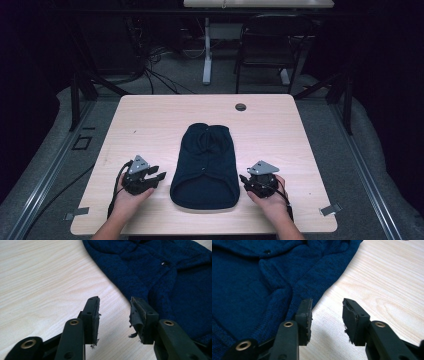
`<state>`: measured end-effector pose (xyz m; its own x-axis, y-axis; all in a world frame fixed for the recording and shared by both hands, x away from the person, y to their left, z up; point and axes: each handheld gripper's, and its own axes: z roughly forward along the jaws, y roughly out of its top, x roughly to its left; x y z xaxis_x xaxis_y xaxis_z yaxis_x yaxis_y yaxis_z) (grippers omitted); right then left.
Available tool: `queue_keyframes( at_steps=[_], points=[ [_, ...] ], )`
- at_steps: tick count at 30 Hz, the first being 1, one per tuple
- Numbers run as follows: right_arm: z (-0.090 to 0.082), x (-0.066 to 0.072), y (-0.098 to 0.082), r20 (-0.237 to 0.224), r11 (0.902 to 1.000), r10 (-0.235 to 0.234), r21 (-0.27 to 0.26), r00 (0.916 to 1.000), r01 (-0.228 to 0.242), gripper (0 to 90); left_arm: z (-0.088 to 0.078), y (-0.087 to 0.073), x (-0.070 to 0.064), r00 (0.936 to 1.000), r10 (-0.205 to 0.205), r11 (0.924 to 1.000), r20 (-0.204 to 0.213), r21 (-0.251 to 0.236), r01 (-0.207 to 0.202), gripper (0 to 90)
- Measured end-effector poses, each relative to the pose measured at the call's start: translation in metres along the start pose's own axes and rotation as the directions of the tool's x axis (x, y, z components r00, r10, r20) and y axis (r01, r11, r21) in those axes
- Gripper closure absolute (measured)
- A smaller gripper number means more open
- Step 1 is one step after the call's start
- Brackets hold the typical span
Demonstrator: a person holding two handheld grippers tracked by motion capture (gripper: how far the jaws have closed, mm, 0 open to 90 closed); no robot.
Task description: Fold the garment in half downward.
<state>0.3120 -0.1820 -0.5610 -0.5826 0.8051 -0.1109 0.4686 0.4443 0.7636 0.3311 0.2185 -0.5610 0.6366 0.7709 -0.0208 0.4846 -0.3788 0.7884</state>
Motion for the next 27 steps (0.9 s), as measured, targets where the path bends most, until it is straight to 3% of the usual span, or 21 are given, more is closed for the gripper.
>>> queue_keyframes(
  at_steps=[6,16,21,23,27],
  points=[
    [0.004,0.003,0.003,-0.021,0.9994,-0.022,0.027,0.9995,0.023,70.8,0.004,0.004,-0.003,0.9998,0.003,1.0,0.019,0.005,-0.003,68.2],
    [0.019,0.026,0.016,-0.102,0.9931,-0.11,0.03,0.9886,0.114,83.6,0.021,0.011,-0.022,0.9949,0.073,0.9964,0.07,0.038,-0.076,83.5],
    [0.028,0.036,0.018,-0.11,0.9834,-0.17,0.044,0.9792,0.176,85.0,0.031,0.009,-0.033,0.9865,0.138,0.9854,0.087,0.087,-0.146,85.1],
    [0.029,0.036,0.017,-0.117,0.9815,-0.176,0.055,0.9774,0.183,85.2,0.033,0.008,-0.036,0.9828,0.165,0.9807,0.083,0.093,-0.172,86.1],
    [0.03,0.035,0.016,-0.136,0.9815,-0.166,0.073,0.9767,0.177,85.5,0.032,0.007,-0.038,0.9794,0.17,0.9783,0.11,0.102,-0.181,87.1]
  ],
)
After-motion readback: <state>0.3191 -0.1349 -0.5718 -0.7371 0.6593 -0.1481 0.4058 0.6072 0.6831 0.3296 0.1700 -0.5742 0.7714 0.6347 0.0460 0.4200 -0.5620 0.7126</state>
